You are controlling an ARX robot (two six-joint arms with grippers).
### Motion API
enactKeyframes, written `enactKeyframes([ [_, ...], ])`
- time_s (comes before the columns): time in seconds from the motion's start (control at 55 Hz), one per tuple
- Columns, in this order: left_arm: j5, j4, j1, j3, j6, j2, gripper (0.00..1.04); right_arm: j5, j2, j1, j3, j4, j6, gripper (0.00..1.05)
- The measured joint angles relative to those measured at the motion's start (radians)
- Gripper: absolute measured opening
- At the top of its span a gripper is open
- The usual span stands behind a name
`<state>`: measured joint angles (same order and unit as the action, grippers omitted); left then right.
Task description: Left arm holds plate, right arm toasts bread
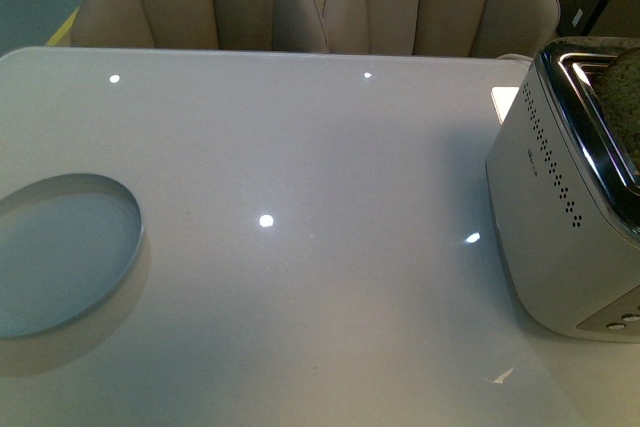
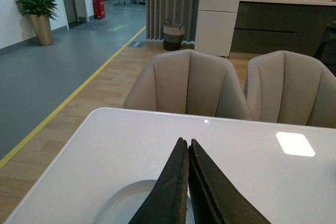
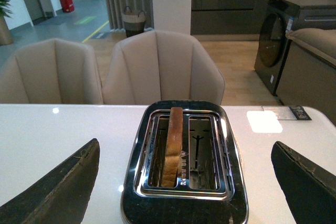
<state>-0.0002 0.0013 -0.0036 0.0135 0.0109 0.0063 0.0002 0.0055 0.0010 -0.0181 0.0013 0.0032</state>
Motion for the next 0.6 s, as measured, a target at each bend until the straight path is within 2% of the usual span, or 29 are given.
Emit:
enactKeyframes([
  [0.145, 0.0, 0.0, 0.0, 0.0, 0.0, 0.0, 0.03, 0.0, 0.0, 0.0, 0.0, 0.0, 0.0, 0.96],
  [0.2, 0.0, 0.0, 0.0, 0.0, 0.0, 0.0, 0.1, 0.0, 0.0, 0.0, 0.0, 0.0, 0.0, 0.96],
  [0.327, 0.0, 0.0, 0.0, 0.0, 0.0, 0.0, 0.31, 0.0, 0.0, 0.0, 0.0, 0.0, 0.0, 0.96],
  [0.491, 0.0, 0.0, 0.0, 0.0, 0.0, 0.0, 0.72, 0.0, 0.0, 0.0, 0.0, 0.0, 0.0, 0.96],
  [0.6, 0.0, 0.0, 0.0, 0.0, 0.0, 0.0, 0.91, 0.0, 0.0, 0.0, 0.0, 0.0, 0.0, 0.96],
])
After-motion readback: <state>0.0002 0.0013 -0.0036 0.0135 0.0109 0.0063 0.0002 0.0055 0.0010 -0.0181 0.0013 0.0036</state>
